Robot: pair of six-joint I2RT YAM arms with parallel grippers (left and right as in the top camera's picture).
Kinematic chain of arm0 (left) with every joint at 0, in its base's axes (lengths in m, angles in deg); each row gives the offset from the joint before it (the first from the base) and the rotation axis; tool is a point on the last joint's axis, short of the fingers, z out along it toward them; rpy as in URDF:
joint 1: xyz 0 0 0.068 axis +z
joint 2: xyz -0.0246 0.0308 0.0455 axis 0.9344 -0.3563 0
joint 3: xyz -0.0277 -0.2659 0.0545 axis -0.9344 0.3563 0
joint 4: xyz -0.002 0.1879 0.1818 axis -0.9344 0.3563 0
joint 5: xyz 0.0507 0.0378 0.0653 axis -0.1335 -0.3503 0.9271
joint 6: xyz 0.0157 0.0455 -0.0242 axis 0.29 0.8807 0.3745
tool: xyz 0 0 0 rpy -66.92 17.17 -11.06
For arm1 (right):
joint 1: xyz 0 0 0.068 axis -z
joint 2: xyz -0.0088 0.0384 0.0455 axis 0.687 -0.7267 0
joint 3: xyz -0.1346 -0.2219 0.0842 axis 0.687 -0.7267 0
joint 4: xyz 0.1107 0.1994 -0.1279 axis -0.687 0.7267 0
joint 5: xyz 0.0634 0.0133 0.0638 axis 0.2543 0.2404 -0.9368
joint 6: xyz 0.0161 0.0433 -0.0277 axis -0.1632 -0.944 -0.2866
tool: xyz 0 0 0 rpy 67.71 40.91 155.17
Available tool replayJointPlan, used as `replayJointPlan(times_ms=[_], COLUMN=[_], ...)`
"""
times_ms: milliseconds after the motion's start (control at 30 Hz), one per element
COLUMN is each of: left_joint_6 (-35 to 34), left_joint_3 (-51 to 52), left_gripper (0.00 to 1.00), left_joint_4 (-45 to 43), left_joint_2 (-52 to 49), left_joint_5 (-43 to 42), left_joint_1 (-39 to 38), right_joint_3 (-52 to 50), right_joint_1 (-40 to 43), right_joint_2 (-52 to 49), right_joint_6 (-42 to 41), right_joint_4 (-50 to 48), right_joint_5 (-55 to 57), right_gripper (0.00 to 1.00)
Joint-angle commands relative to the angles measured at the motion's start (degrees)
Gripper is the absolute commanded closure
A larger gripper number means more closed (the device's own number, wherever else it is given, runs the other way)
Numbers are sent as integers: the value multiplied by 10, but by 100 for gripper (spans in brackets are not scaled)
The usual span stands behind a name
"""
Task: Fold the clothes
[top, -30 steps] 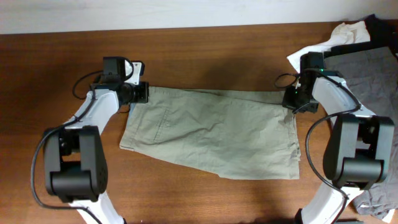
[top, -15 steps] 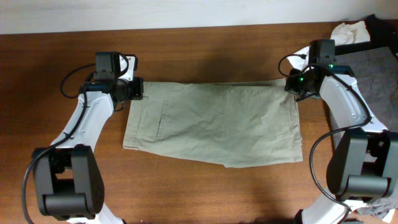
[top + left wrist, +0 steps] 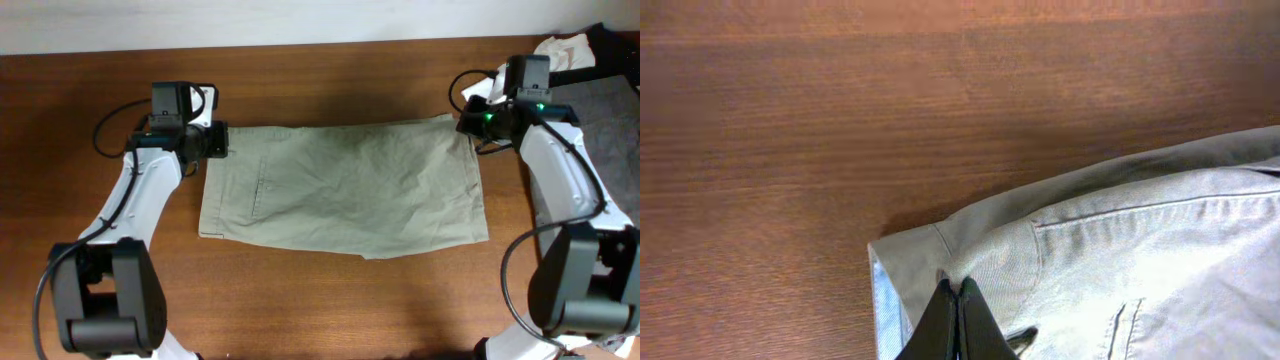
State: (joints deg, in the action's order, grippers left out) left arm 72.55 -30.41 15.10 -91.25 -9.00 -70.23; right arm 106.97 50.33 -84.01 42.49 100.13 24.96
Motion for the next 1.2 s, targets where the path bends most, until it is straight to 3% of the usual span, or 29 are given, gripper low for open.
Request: replayJointPlan(times_ms=[0,233,467,833,1167], left_joint_6=[0,-4,-4,-4,-4], left_joint_3=[-5,-5,-5,-5,-5], left_gripper=[99,99,99,99,99], left_joint_4=[-5,7,21,33,-65], left_joint_2=[42,50,137,148,102], left_joint_5=[19,19,26,53,53], left_joint_1=[1,1,1,0,0], right_joint_3=[13,13,13,13,13], right_joint_1=[2,-19,-99,-100,-100], right_joint_2=[38,38,72,132,53], right_joint_6=[-5,-5,-21,-53,-53], right_joint_4=[-5,-7,-7,-14,-109], right_joint_5=[8,24,172,198,197], right_gripper=[96,96,96,96,96])
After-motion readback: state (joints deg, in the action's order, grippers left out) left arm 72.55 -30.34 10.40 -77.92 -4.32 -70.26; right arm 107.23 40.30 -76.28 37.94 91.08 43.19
